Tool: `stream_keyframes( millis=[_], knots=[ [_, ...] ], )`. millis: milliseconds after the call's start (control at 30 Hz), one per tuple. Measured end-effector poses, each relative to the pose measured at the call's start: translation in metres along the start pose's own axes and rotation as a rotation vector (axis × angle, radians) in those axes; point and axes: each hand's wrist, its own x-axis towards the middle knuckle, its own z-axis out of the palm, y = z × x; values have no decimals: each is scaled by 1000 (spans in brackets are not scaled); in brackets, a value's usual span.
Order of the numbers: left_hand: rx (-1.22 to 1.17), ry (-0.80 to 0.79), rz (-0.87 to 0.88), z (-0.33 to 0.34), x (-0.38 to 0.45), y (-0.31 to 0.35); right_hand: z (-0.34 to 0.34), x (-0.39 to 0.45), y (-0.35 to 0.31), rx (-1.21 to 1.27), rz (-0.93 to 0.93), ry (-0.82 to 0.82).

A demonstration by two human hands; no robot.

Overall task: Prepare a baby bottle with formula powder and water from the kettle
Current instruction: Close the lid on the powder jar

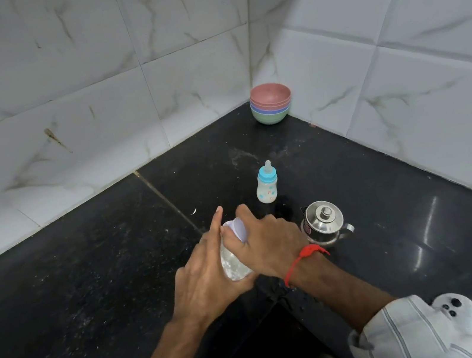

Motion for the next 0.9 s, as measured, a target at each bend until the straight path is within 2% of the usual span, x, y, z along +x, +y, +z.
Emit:
stream_keyframes(
  millis=[67,133,200,267,333,433,500,567,667,767,900],
  knots=[
    [58,42,13,8,0,-5,-1,3,0,82,105,-138],
    [73,54,21,12,0,-12,-3,2,3,180,147,-189],
    [-26,64,-49,10,1,-19,-4,-2,9,285,173,-202],
    [-252,131,-218,10,4,-31,-8,-6,20,317,162,-124],
    [-427,257,-353,13,9,-47,-13,-10,37,325,168,44],
    [-538,326,-533,18,21,-71,-14,-15,76,286,223,282],
    [-579,340,-591,20,30,-84,-11,-20,102,222,303,331],
    [-564,322,-624,25,36,-94,-6,-25,126,164,400,302],
    [-522,282,-599,34,42,-104,4,-29,153,92,485,173],
    [-504,266,-582,43,48,-107,12,-29,166,95,503,95],
    [-479,251,-561,54,57,-105,17,-21,171,71,484,74]
  ],
)
